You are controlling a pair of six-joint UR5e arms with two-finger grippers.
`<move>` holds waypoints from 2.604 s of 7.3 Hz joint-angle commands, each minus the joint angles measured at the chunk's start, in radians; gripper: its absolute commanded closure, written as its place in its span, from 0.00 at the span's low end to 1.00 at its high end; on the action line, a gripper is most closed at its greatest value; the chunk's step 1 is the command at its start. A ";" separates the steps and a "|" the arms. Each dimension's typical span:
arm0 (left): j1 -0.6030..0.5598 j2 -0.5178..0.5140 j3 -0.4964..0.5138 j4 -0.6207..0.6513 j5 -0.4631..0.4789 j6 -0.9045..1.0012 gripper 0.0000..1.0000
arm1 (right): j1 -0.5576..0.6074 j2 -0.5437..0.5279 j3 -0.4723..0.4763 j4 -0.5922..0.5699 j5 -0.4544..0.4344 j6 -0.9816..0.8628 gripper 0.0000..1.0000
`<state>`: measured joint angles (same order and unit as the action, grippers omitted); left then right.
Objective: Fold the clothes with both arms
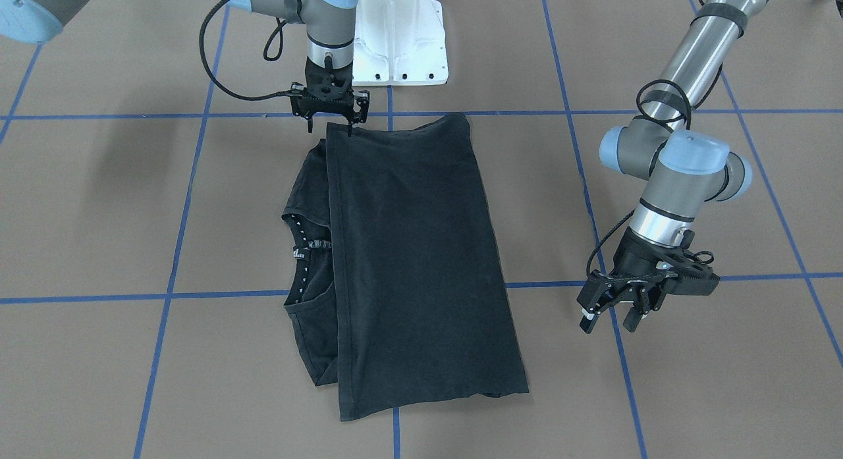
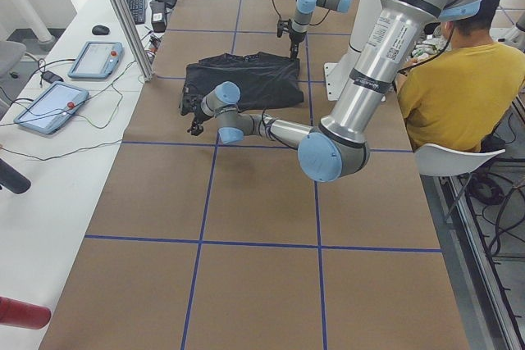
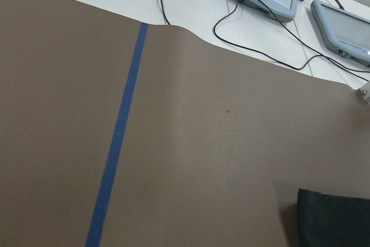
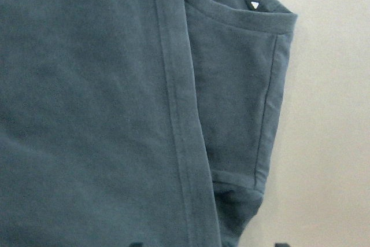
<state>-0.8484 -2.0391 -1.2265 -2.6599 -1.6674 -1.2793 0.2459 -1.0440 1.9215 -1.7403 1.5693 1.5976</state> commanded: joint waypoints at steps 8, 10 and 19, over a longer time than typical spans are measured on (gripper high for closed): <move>0.002 -0.003 -0.004 0.002 0.002 -0.043 0.00 | -0.059 -0.189 -0.030 0.392 -0.140 0.642 0.07; 0.000 -0.003 -0.004 0.002 0.002 -0.043 0.00 | -0.060 -0.186 -0.036 0.392 -0.140 0.642 0.19; 0.000 -0.003 -0.013 0.002 0.000 -0.043 0.00 | -0.053 -0.188 0.011 0.369 -0.127 0.639 1.00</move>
<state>-0.8483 -2.0416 -1.2332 -2.6584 -1.6669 -1.3223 0.1905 -1.2306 1.9034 -1.3539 1.4372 2.2383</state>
